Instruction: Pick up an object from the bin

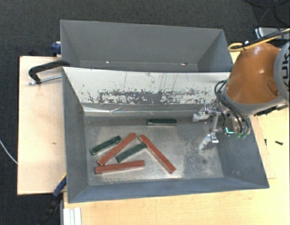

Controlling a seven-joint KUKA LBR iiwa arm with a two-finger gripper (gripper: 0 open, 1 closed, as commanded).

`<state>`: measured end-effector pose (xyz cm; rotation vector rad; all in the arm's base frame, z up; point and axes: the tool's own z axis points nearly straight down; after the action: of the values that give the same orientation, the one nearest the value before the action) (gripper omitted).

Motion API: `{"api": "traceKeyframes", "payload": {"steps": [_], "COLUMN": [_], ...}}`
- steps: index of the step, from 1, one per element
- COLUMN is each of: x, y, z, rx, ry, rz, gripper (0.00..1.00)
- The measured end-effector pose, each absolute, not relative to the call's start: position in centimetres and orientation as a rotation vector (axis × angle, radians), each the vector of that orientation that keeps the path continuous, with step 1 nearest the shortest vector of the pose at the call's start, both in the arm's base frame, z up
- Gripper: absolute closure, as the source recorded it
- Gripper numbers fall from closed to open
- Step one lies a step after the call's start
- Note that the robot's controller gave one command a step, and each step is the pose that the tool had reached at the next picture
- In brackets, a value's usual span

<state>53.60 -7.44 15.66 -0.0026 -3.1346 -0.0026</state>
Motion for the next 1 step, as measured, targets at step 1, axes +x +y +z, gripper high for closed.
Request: {"api": "traceKeyframes", "payload": {"steps": [1], "x": [53.80], "y": [-7.42], "z": [16.08], "rx": [0.000], "ry": [-3.143], "rz": [-0.001], "gripper": [0.00]}}
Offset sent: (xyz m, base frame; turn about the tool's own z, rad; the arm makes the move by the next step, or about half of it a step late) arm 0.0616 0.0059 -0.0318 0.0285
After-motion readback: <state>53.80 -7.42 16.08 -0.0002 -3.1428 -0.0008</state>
